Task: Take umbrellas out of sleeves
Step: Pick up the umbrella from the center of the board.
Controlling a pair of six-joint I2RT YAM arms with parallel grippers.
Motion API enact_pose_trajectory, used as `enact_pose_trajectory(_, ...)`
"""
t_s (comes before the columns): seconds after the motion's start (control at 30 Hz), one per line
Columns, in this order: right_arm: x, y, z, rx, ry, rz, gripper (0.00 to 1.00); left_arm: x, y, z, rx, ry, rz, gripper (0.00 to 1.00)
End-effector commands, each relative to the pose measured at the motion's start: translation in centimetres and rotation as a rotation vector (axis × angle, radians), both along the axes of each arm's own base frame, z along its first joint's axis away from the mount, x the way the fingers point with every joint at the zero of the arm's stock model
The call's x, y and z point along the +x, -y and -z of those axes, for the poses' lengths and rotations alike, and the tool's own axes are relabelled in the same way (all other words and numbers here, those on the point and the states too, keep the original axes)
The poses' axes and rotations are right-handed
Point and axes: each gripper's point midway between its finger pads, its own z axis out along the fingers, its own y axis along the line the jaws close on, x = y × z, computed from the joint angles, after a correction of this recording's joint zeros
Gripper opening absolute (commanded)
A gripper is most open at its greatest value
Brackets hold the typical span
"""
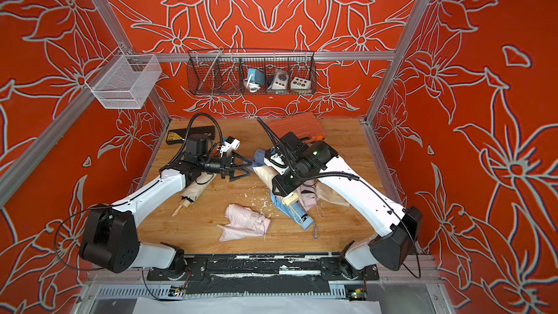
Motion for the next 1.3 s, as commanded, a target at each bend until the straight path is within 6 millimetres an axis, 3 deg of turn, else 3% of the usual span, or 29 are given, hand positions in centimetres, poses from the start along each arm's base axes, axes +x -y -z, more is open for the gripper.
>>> enact_pose_trajectory(0.0, 0.0, -1.9, -2.2, 0.077, 0.043, -0.056, 0.35, -0.9, 0.8, -0.4, -0.026, 0.005, 0.054, 0.98)
enact_pose_trajectory(0.3, -0.5, -4.4, -2.2, 0.086, 0.045, -0.143, 0.35, -1.4, 1.3, -0.5, -0.038, -0.01, 0.082, 0.91)
enact_pose_trajectory(0.7, 0.3, -5.4, -1.6, 0.013, 0.103, -0.248, 0.34, -2.7, 2.0, 0.2, -0.049, -0.046, 0.131, 0.76)
enact_pose_trajectory(0.8, 0.1, -5.6, -1.4, 0.0, 0.103, -0.278, 0.34, -2.7, 2.0, 0.2, -0.05, -0.045, 0.131, 0.69)
enact_pose_trajectory(0.93, 0.1, -5.5, -1.0, -0.015, 0.106, -0.289, 0.34, -2.9, 2.0, 0.3, -0.051, -0.045, 0.134, 0.48)
enact_pose_trajectory(1.07, 0.5, -5.3, -0.6, -0.036, 0.117, -0.274, 0.42, -2.9, 2.0, 0.5, -0.051, -0.048, 0.135, 0.24)
enact_pose_trajectory(1.27, 1.6, -4.6, -2.5, -0.033, 0.176, -0.204, 0.69, -2.3, 1.9, 0.5, -0.048, -0.052, 0.12, 0.2)
